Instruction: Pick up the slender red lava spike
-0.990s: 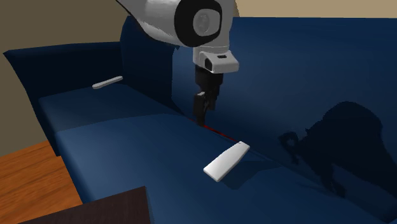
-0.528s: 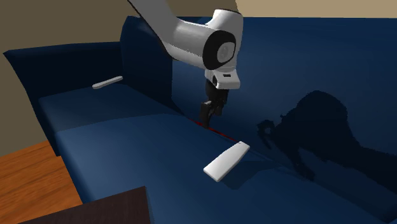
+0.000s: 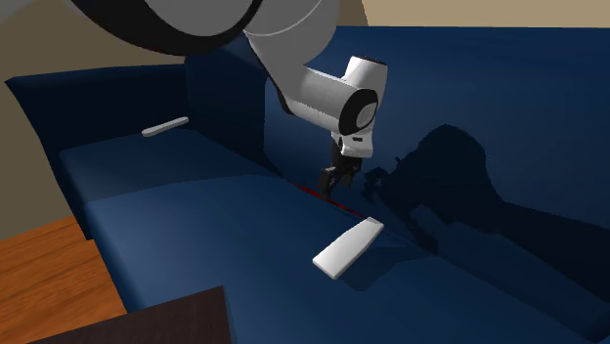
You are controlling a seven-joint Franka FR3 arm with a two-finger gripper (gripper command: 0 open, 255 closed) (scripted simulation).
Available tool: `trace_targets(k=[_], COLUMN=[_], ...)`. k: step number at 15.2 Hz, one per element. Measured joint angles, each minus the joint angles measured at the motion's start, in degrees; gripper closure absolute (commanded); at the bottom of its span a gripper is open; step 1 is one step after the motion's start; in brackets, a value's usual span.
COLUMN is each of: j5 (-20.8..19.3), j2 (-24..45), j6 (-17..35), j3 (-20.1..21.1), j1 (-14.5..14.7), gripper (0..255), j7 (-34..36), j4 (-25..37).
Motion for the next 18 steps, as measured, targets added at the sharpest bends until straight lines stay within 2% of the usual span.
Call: trace_targets(k=[8,9,18], j5=[-1.18,-1.22,-1.23], j2=[4.06,4.07,4.24], j6=[3.25,3.00,4.33], j3=[-1.32,-1.32,-1.40], j1=[1.09,1.09,0.93], gripper=[0,255,255], j7=[0.66,0.61,0.57], j4=[1.06,1.20,0.68])
